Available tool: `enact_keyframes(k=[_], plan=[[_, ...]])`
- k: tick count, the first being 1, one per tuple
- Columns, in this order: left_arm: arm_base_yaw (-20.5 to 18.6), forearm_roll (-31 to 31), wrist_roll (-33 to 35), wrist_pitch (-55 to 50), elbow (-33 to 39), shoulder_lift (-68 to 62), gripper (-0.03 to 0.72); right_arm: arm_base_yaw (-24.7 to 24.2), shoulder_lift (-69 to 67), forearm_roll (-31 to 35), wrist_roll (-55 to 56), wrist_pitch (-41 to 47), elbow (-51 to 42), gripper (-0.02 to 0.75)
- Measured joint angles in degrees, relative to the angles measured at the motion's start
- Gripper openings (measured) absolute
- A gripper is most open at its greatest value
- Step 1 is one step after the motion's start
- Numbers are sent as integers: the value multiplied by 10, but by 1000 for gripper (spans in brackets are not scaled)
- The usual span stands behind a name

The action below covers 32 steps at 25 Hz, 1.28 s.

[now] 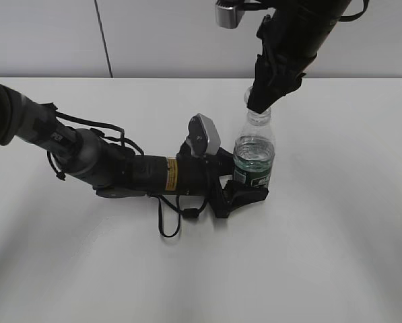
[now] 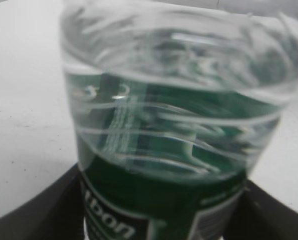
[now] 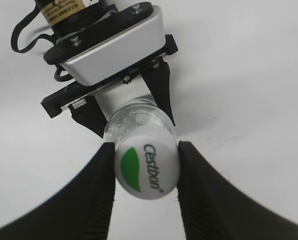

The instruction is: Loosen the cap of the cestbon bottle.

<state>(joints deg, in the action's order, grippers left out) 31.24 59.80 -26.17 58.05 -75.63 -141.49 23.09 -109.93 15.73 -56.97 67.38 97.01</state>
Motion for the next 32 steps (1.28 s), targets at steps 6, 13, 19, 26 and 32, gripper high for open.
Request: enact_keyframes(k=[6,13,19,26,32], plan=[[0,0,0,0,0,0,523,0,4,0,29,-4,0,295],[0,-1,-1,0,0,0,523,0,50,-4,169,-3,0,295],[0,-1,-1,0,0,0,523,-1,53,-67,312,19,0,294],[0,-1,-1,0,0,0,523,-55,69,-94,367,21,-74,294],[0,-1,-1,0,0,0,523,-111,93,-95,391,-33,-216,294]])
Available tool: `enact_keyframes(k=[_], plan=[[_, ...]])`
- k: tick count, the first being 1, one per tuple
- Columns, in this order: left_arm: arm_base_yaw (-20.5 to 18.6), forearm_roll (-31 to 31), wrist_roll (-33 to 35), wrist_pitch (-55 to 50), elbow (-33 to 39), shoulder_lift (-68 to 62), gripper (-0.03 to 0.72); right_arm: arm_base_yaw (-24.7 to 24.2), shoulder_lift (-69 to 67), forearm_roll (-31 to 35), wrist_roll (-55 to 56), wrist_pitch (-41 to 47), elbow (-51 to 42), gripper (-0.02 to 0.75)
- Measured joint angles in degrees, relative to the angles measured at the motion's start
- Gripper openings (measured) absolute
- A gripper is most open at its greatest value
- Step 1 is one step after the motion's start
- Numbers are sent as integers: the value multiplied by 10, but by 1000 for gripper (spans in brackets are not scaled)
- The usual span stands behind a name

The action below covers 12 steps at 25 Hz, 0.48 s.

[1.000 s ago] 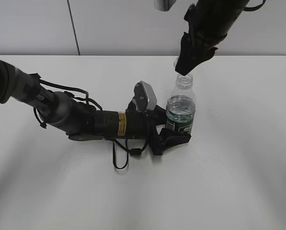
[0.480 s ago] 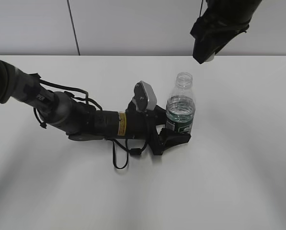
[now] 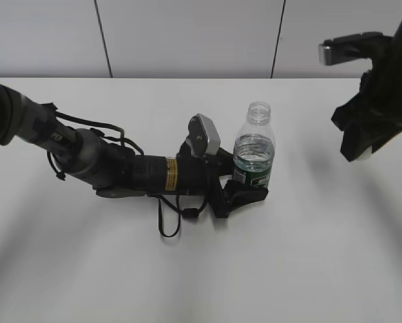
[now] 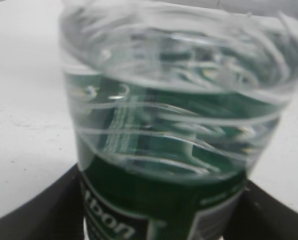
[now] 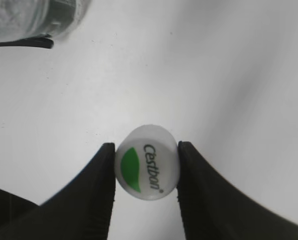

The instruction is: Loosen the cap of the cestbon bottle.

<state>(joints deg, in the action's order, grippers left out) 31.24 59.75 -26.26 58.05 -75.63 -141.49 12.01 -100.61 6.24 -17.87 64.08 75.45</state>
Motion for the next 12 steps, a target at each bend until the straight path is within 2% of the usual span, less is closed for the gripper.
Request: enact_keyframes(k=[7,12], plan=[[0,0,0,0,0,0,523,-19,3,3,59,-195,-148,294],[0,0,0,0,0,0,523,-19,3,44,79,-331,-217,294]])
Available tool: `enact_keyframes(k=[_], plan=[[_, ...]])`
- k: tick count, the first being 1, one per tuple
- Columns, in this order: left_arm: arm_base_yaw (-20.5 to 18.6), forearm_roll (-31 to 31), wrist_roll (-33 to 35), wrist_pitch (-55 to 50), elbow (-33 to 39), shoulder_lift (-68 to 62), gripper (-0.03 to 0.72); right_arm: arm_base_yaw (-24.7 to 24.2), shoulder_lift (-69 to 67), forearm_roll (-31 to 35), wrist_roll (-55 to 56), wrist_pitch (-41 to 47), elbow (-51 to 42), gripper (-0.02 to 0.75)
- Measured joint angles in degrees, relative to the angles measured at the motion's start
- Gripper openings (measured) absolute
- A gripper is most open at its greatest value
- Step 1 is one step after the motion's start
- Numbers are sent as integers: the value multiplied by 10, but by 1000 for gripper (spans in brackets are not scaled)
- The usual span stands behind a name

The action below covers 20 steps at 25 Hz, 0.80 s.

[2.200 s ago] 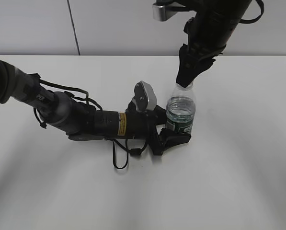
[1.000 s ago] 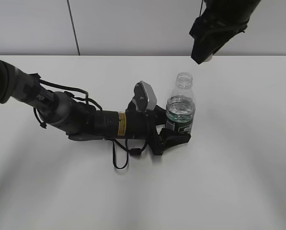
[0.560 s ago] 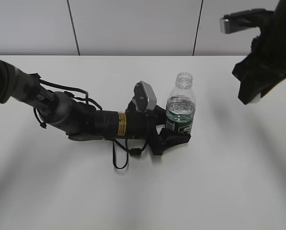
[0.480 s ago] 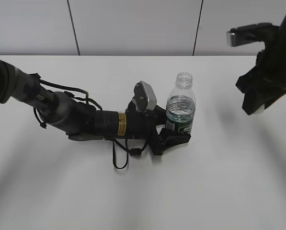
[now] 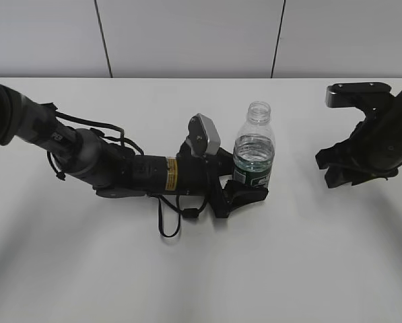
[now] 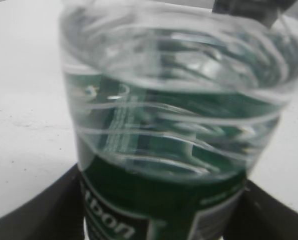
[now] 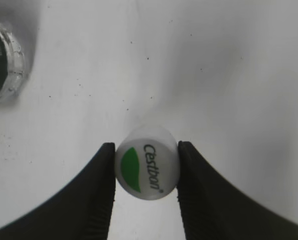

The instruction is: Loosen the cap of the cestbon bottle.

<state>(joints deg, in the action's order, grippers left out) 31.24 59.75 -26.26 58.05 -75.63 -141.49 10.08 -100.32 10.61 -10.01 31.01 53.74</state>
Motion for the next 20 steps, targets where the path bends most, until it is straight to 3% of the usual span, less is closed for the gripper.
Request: enact_keyframes(k=[20], plan=[[0,0,0,0,0,0,523,0,-79,26,3,-61,-8,294]])
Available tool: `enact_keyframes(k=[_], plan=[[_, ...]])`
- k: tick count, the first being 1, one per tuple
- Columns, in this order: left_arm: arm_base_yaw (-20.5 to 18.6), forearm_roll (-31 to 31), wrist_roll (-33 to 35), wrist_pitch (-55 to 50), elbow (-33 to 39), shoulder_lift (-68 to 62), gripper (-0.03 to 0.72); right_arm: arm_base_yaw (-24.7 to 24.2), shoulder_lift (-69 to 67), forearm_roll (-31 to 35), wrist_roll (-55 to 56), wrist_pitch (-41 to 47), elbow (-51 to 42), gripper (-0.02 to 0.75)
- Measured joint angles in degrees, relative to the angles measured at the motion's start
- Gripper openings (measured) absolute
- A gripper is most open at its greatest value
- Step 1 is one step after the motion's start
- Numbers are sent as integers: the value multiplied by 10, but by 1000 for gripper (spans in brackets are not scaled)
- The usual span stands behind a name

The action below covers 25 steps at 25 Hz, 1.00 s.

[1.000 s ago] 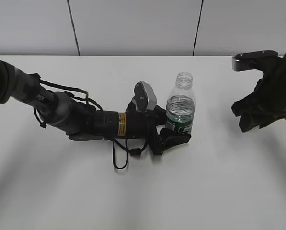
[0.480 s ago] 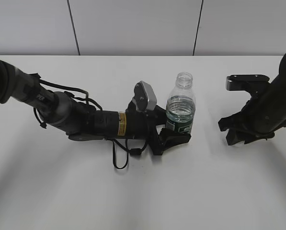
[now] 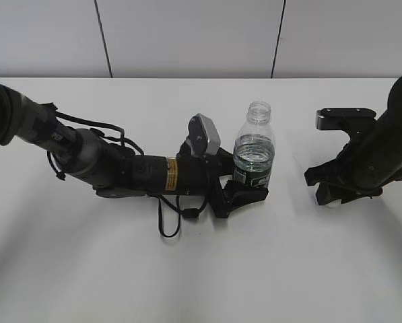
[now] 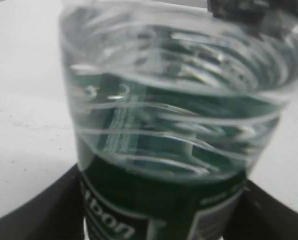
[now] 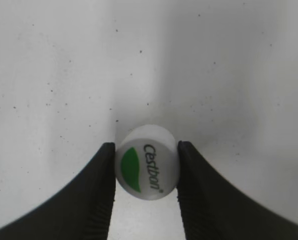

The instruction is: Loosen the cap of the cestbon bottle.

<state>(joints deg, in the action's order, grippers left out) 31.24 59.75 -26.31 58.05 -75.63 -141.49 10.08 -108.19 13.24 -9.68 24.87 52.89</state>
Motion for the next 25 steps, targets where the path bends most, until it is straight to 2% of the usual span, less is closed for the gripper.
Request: enact_keyframes(k=[12,19,22,25], plan=[[0,0,0,0,0,0,523,0,0,2,0,0,0,298],[0,0,0,0,0,0,523,0,0,2,1,0,0,396],[0,0,0,0,0,0,526,0,0,2,1,0,0,421],[0,0,0,-2,0,1,561,0,2,2,1,7,0,428]])
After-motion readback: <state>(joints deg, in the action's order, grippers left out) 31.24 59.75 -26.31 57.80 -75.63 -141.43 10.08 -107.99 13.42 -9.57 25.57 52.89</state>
